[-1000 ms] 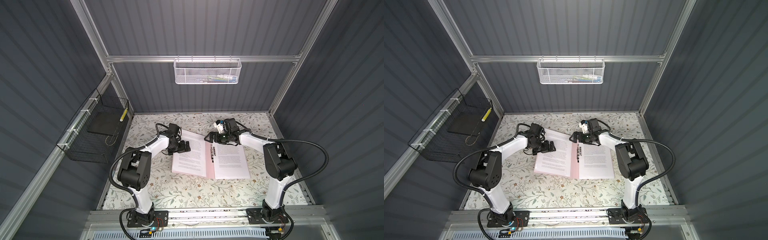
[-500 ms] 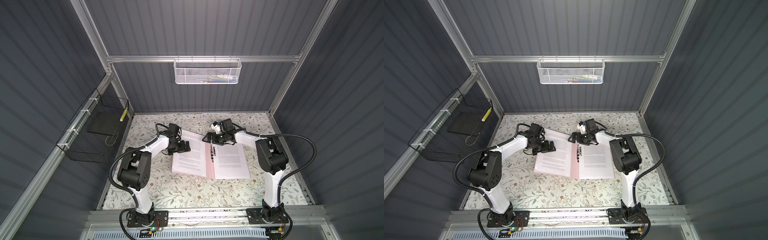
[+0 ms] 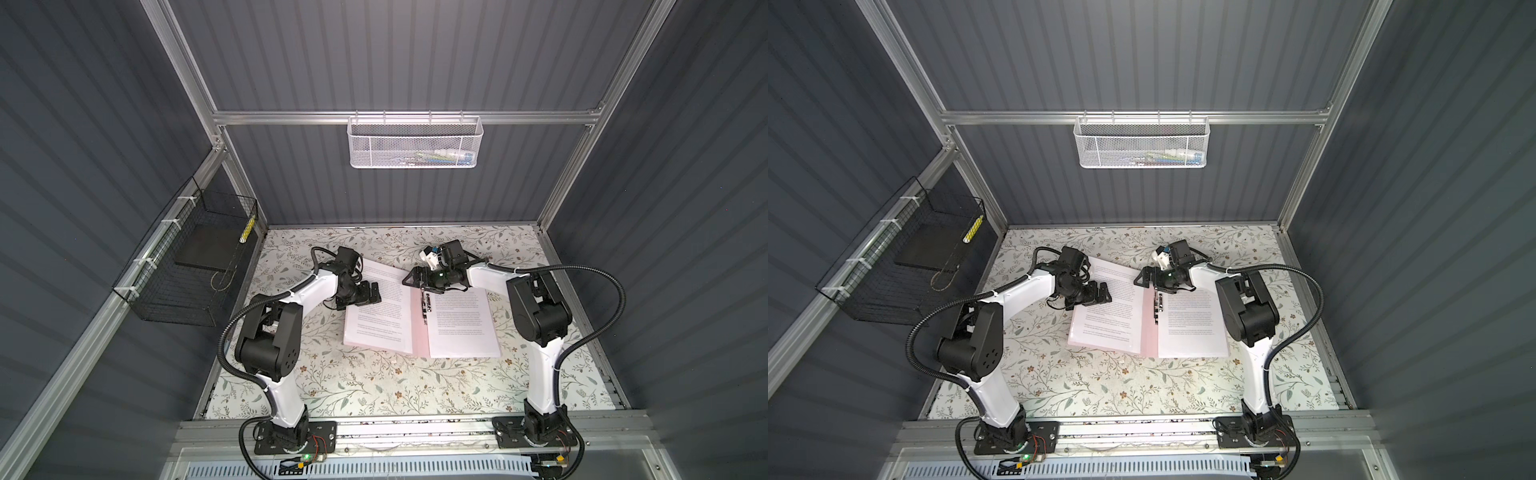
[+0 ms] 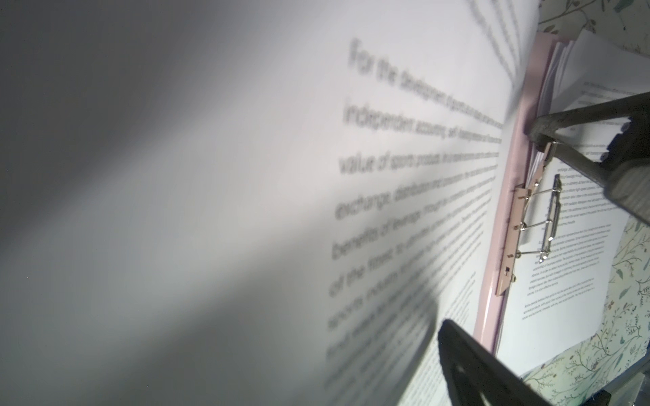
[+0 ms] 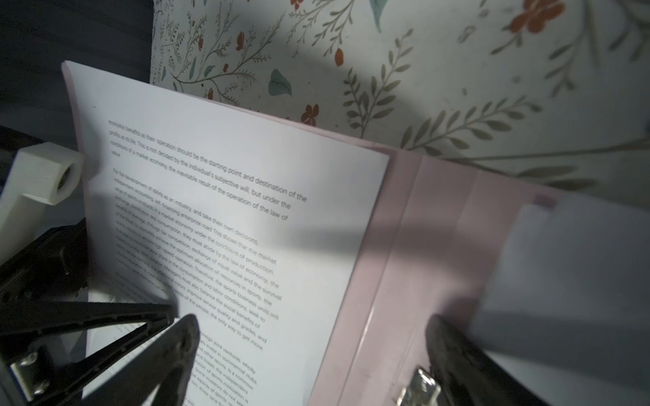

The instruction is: Put the files into the folder

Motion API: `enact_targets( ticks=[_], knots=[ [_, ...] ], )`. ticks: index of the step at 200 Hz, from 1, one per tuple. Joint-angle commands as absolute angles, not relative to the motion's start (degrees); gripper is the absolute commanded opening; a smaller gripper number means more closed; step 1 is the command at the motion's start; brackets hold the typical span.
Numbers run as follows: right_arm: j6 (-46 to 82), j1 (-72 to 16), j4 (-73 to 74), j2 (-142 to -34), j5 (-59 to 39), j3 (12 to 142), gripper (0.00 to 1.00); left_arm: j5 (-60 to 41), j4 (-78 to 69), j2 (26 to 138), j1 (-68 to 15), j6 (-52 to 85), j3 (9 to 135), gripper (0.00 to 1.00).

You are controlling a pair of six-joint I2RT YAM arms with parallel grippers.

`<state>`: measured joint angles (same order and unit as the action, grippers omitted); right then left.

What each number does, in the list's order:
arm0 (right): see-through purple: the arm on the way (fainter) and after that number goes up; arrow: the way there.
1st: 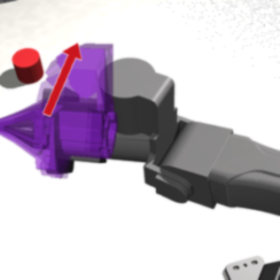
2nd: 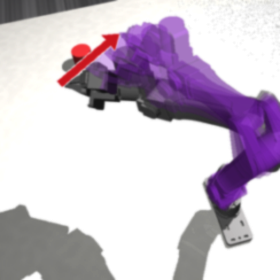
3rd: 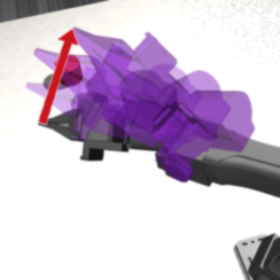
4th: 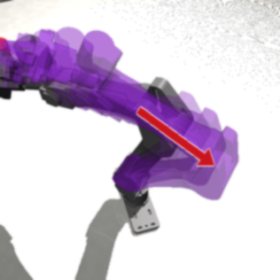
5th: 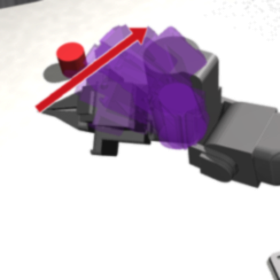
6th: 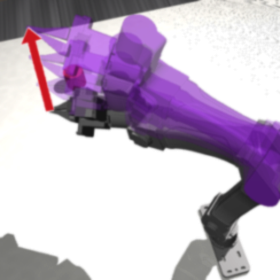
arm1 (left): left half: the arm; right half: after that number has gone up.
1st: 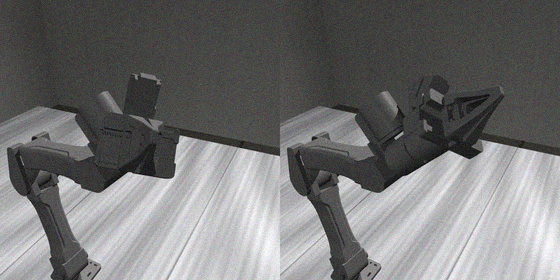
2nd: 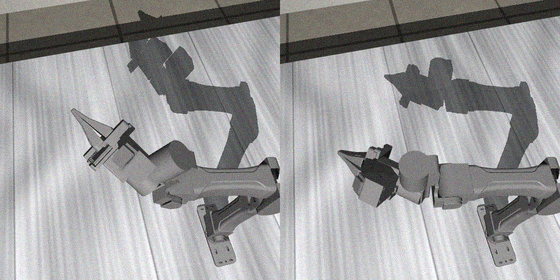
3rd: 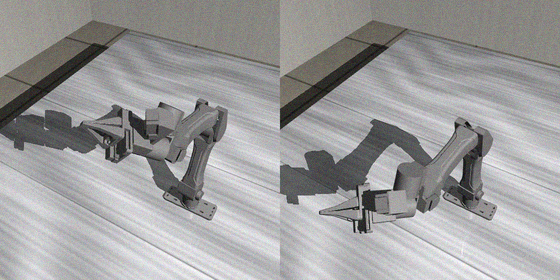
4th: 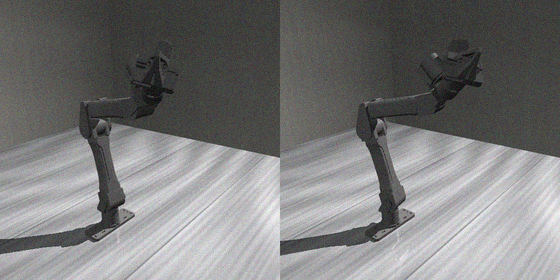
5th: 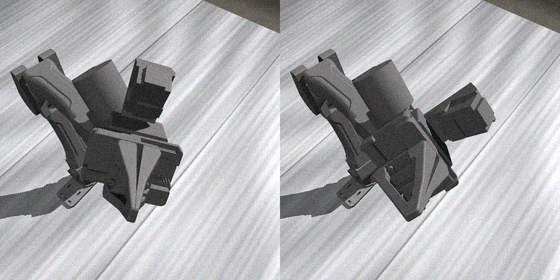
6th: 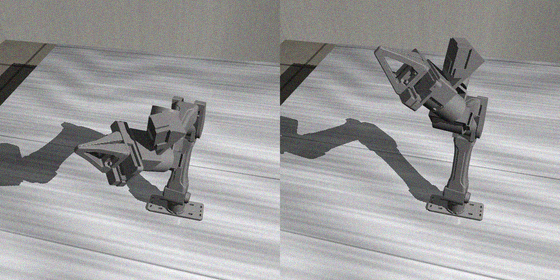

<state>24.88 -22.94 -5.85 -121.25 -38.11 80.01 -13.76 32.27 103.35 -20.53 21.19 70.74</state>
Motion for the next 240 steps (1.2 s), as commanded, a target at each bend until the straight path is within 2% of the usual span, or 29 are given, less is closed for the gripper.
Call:
enact_targets(
  ticks=[1, 73, 142, 163, 240],
  knots=[
    [26.09, -23.29, -3.78, -121.40, -41.82, 80.03, 0.99, -14.80, 33.49, 102.66, -20.30, 20.22, 71.37, 1.00],
    [26.71, -24.80, -2.39, -112.79, -43.49, 72.84, 0.99, -14.65, 33.69, 103.00, -20.30, 20.28, 71.55, 1.00],
    [30.08, -27.00, 1.60, -98.65, -43.25, 56.73, 0.99, -14.93, 33.66, 102.50, -20.30, 20.35, 71.46, 1.00],
    [30.44, -27.07, 0.07, -94.14, -39.99, 54.45, 0.99, -15.75, 33.46, 102.27, -20.26, 20.48, 71.36, 1.00],
    [41.35, -27.50, -6.39, -78.77, -16.64, 46.82, 0.99, -21.44, 29.47, 97.69, -20.37, 23.96, 66.11, 1.00]
  ],
)
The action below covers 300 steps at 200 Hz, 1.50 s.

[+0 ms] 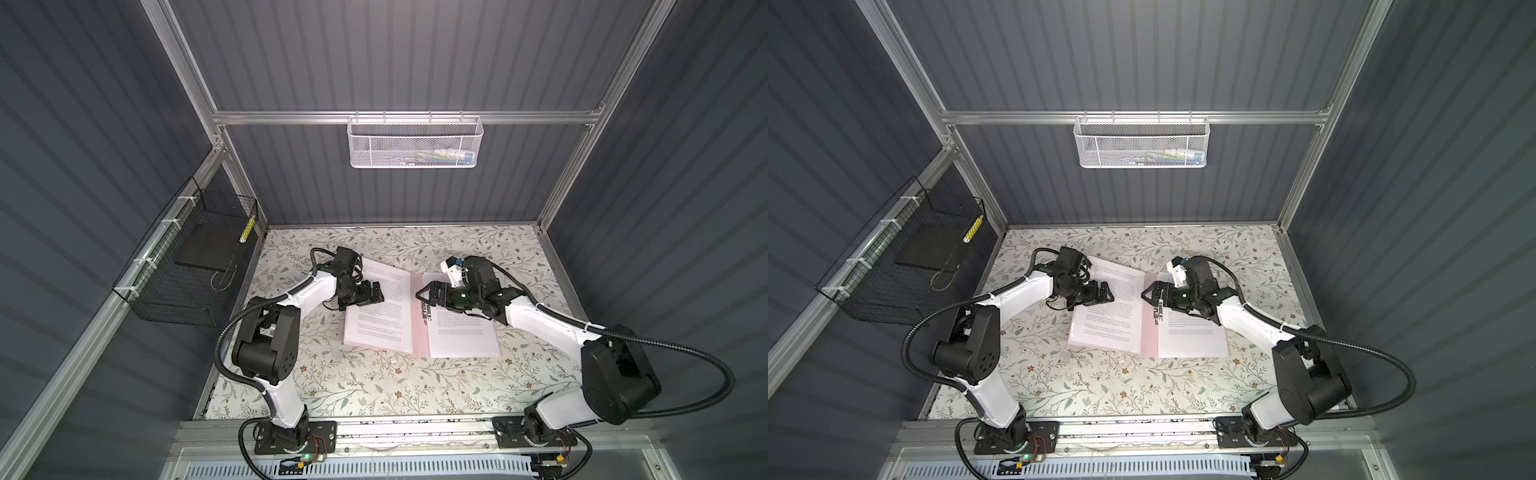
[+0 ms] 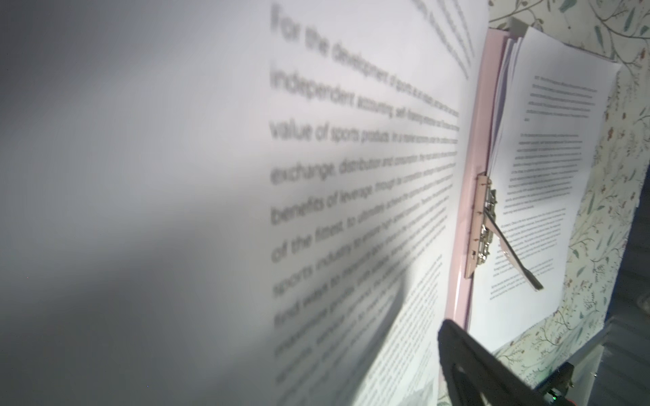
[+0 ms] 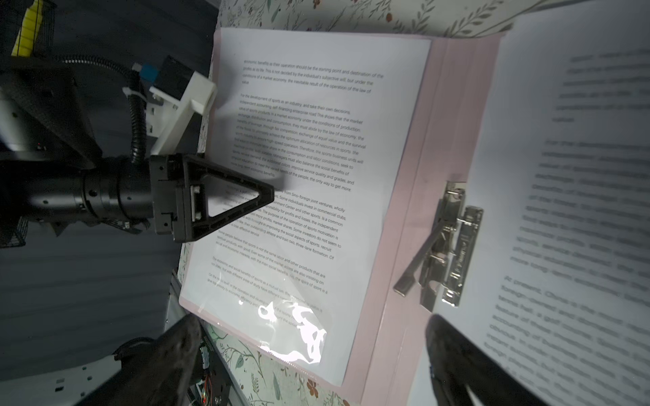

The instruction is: Put the files into the folder

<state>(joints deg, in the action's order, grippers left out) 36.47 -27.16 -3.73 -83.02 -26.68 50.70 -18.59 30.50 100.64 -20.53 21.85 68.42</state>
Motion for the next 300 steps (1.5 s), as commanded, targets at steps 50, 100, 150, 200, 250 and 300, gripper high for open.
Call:
enact_targets(
  ticks=[50, 100, 150, 200, 250, 300],
  knots=[
    [53.98, -27.54, -3.52, -73.71, -12.17, 38.94, 0.79, -22.70, 26.53, 92.90, -20.39, 26.69, 60.16, 1.00],
    [71.66, -31.24, 2.42, -77.12, -10.12, 35.98, 0.48, -21.66, 22.24, 88.77, -20.88, 29.44, 54.80, 1.00],
    [78.04, -34.14, 6.69, -85.30, -9.96, 41.93, 0.35, -22.05, 20.80, 88.53, -20.92, 29.78, 53.76, 1.00],
    [80.78, -34.52, 8.48, -89.87, -10.88, 45.23, 0.27, -22.14, 21.08, 88.42, -20.90, 28.93, 53.85, 1.00],
    [82.95, -34.63, 10.09, -91.52, -11.15, 44.23, 0.19, -22.49, 21.09, 88.07, -20.89, 28.68, 53.77, 1.00],
    [82.90, -34.64, 10.81, -91.06, -11.07, 43.40, 0.19, -22.40, 21.28, 87.59, -20.92, 28.48, 53.79, 1.00]
  ],
)
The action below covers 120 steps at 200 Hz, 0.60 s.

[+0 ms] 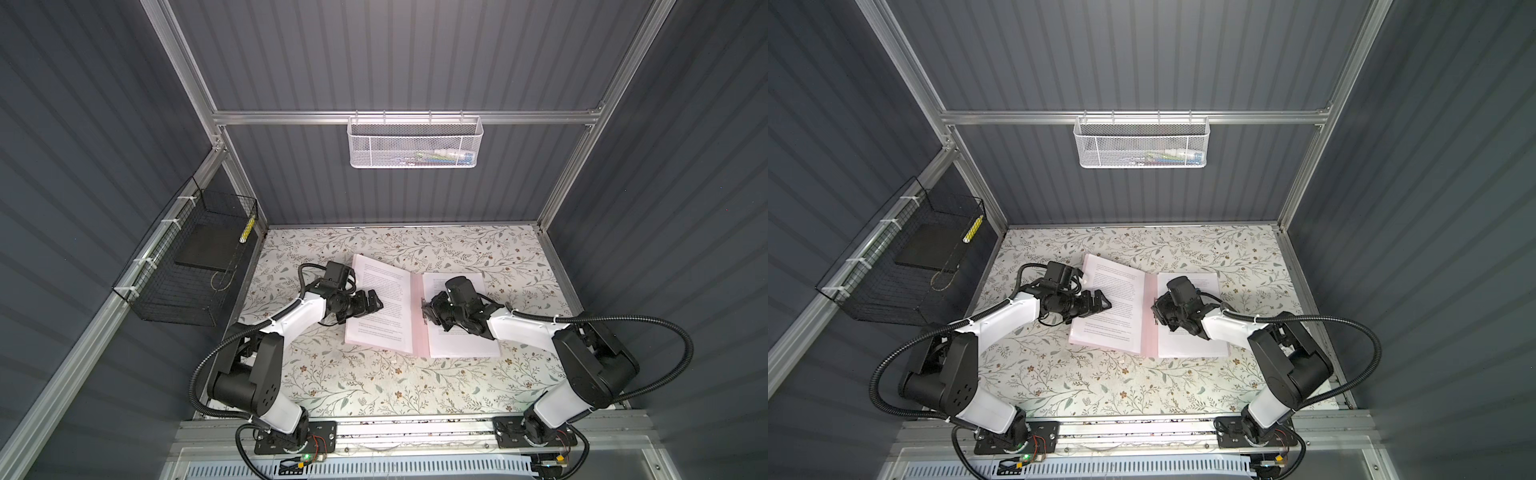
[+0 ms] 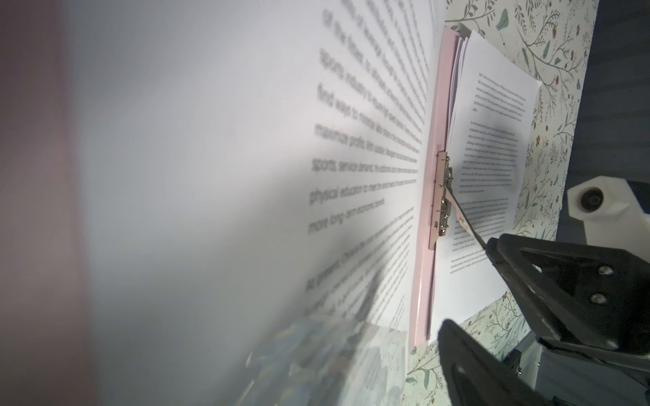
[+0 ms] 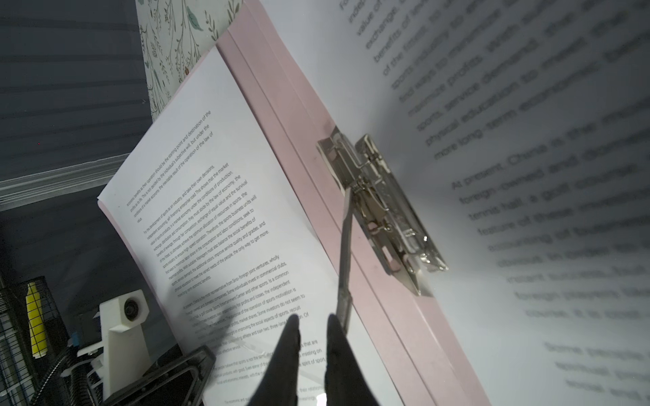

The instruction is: Put the files into the folder

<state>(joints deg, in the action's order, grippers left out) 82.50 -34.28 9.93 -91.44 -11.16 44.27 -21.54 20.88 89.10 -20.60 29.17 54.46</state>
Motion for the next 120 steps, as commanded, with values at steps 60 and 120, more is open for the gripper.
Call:
enact_targets(
  ticks=[60, 120],
  knots=[
    [78.52, -35.30, 8.71, -85.32, -7.86, 41.16, 0.21, -22.04, 21.44, 87.41, -20.90, 28.31, 53.35, 1.00],
    [80.82, -35.39, 10.24, -88.05, -9.01, 40.13, 0.13, -22.27, 21.40, 87.28, -20.87, 28.39, 53.20, 1.00]
  ],
)
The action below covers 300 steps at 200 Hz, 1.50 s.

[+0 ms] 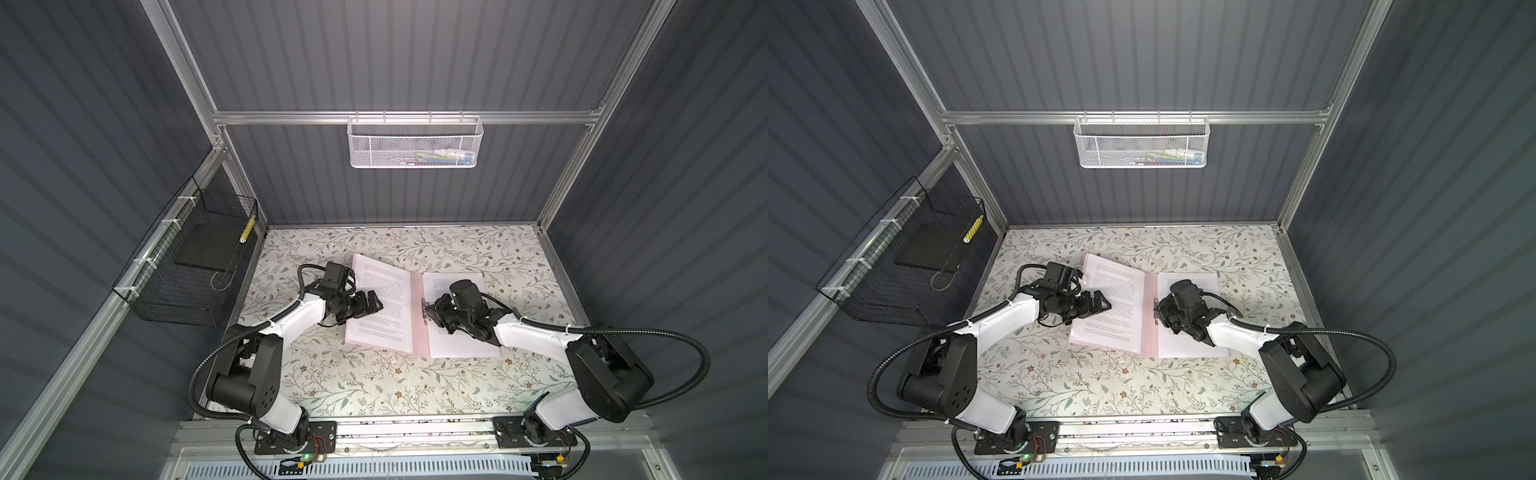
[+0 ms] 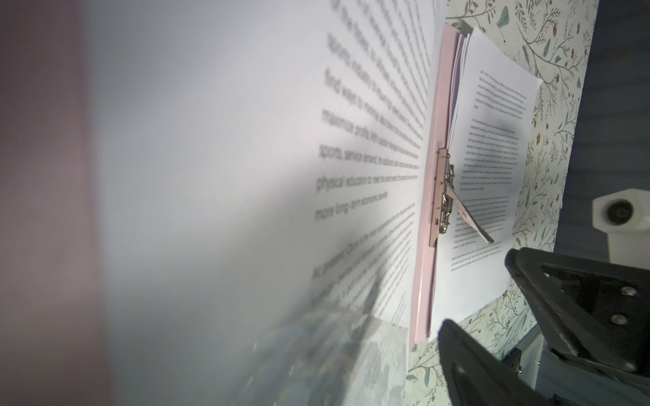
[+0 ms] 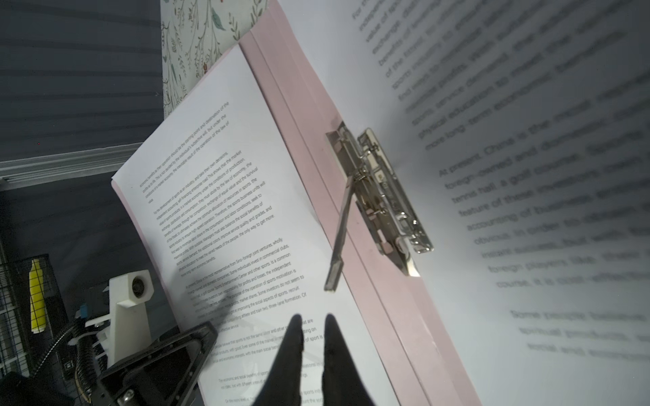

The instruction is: Put the files into the folder

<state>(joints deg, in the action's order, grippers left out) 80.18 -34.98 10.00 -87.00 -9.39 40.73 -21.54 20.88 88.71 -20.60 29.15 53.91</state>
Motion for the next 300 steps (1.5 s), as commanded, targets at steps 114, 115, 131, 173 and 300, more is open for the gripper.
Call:
enact_targets(
  ticks=[114, 115, 131, 173, 300],
  knots=[
    [80.24, -35.26, 10.64, -88.91, -8.78, 42.25, 0.14, -22.34, 21.11, 87.68, -20.87, 27.92, 52.52, 1.00],
    [80.29, -35.29, 10.64, -88.89, -8.79, 42.26, 0.14, -22.38, 21.10, 87.65, -20.90, 27.89, 52.49, 1.00],
    [80.33, -35.31, 11.00, -88.41, -8.43, 41.76, 0.15, -22.40, 21.04, 87.71, -20.90, 27.86, 52.63, 1.00],
    [80.56, -35.32, 12.38, -89.34, -8.65, 41.31, 0.17, -22.58, 20.88, 87.66, -20.89, 27.96, 52.49, 1.00],
    [82.80, -34.47, 14.51, -92.58, -9.40, 40.53, 0.14, -22.80, 20.96, 87.44, -20.87, 27.88, 52.56, 1.00]
  ],
)
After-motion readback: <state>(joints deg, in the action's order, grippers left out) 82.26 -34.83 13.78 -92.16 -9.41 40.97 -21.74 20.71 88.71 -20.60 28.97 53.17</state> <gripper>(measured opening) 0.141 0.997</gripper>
